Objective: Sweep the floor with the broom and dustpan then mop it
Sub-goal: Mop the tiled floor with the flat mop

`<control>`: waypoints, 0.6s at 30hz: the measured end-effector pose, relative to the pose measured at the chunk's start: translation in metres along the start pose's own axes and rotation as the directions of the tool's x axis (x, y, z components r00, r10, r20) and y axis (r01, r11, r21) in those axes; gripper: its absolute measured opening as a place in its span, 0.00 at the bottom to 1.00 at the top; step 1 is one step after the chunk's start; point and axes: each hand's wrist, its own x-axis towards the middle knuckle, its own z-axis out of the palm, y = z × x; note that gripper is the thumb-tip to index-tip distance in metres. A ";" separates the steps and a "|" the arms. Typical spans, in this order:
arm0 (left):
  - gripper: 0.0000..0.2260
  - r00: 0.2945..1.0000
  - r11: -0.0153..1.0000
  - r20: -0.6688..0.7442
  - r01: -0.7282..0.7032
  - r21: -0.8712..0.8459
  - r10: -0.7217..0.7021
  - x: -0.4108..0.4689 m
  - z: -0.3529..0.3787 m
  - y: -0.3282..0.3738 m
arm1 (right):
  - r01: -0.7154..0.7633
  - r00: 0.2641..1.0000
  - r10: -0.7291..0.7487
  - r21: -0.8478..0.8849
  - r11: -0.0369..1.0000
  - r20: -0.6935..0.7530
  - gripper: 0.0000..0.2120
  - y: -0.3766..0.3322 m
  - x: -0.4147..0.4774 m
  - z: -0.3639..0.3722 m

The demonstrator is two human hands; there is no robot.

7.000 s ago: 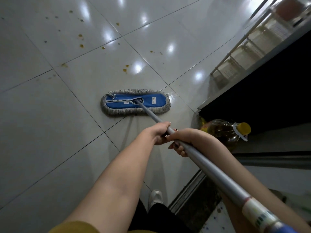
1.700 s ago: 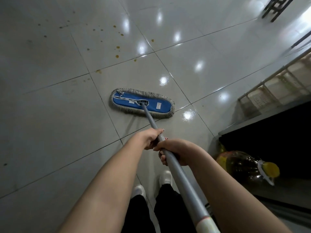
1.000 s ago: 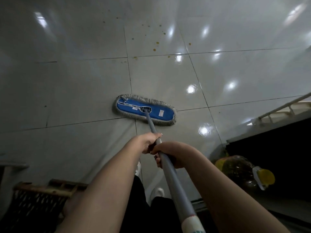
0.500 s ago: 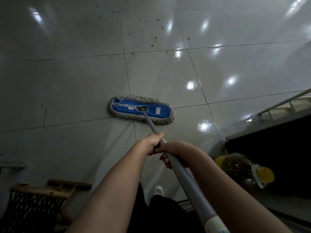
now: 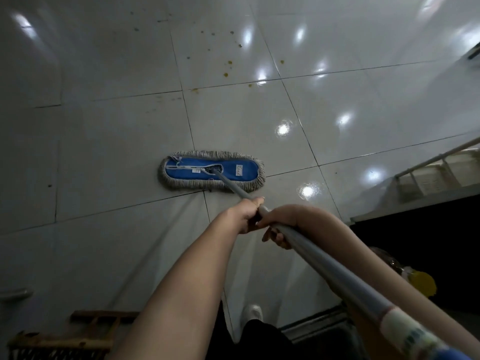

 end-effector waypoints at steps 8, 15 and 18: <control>0.13 1.000 0.998 -0.002 -0.030 -0.046 0.030 0.015 -0.066 0.085 | 0.024 0.998 -0.022 0.047 0.999 -0.054 0.16 -0.110 0.014 0.010; 0.14 0.997 0.998 -0.054 -0.053 0.024 0.054 0.039 -0.114 0.123 | 0.059 0.997 -0.051 0.126 0.990 -0.063 0.14 -0.167 0.027 0.030; 0.14 0.997 0.998 -0.061 -0.053 0.042 0.056 0.051 -0.124 0.139 | 0.052 0.997 -0.044 0.133 0.990 -0.065 0.13 -0.186 0.031 0.028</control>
